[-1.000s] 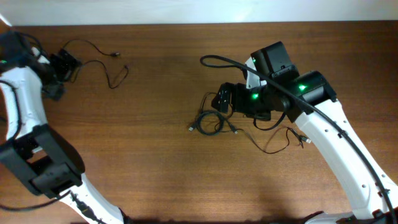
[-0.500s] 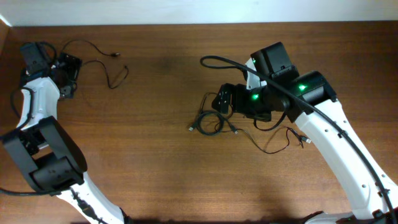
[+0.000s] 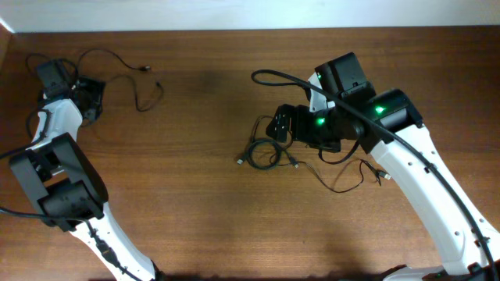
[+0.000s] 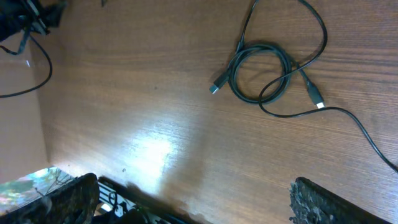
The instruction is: Untangle cables
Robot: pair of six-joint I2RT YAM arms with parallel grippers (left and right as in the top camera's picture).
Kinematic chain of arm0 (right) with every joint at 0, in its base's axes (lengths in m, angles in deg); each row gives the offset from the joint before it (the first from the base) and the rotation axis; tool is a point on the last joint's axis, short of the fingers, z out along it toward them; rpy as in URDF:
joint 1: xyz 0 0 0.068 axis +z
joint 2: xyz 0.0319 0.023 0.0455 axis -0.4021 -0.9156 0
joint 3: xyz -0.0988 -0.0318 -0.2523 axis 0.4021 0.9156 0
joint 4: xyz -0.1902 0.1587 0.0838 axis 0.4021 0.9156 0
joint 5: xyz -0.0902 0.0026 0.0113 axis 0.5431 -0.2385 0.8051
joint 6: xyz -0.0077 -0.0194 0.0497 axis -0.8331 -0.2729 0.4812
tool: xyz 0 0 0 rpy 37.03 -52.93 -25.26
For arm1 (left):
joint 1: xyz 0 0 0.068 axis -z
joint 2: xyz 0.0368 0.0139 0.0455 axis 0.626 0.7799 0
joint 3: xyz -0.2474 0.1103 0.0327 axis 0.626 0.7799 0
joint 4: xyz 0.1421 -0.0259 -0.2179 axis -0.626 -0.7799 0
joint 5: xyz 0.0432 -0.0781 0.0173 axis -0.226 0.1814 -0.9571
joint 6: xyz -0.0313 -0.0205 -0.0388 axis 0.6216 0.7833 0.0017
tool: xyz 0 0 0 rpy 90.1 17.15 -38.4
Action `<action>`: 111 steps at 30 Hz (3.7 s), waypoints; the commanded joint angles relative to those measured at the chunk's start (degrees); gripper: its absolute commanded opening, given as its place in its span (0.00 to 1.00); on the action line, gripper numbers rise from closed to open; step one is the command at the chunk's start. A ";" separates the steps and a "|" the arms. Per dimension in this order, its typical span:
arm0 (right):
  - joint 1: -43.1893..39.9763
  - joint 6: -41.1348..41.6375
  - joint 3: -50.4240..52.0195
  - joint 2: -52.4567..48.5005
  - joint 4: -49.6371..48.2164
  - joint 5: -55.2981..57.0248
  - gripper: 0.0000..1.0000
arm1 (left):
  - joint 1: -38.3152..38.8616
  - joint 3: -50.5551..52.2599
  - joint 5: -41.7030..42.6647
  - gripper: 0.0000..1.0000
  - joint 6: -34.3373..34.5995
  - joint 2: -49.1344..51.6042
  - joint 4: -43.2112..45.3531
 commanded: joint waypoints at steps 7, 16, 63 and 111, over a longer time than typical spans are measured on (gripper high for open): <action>0.15 -0.63 -0.68 -0.22 -0.15 0.52 0.98 | 0.13 0.15 0.31 0.11 0.39 0.76 5.27; 0.15 -0.61 -0.68 -0.22 -0.20 0.55 0.98 | 0.13 0.15 3.15 0.80 0.39 0.76 6.71; 0.15 -0.63 -0.31 -0.22 -0.02 0.55 0.98 | 4.63 -6.36 -3.58 0.18 8.57 0.52 -6.67; 3.54 -0.61 -0.31 -0.22 -0.59 0.57 0.98 | 3.43 -6.34 0.70 0.99 -27.89 2.34 -9.64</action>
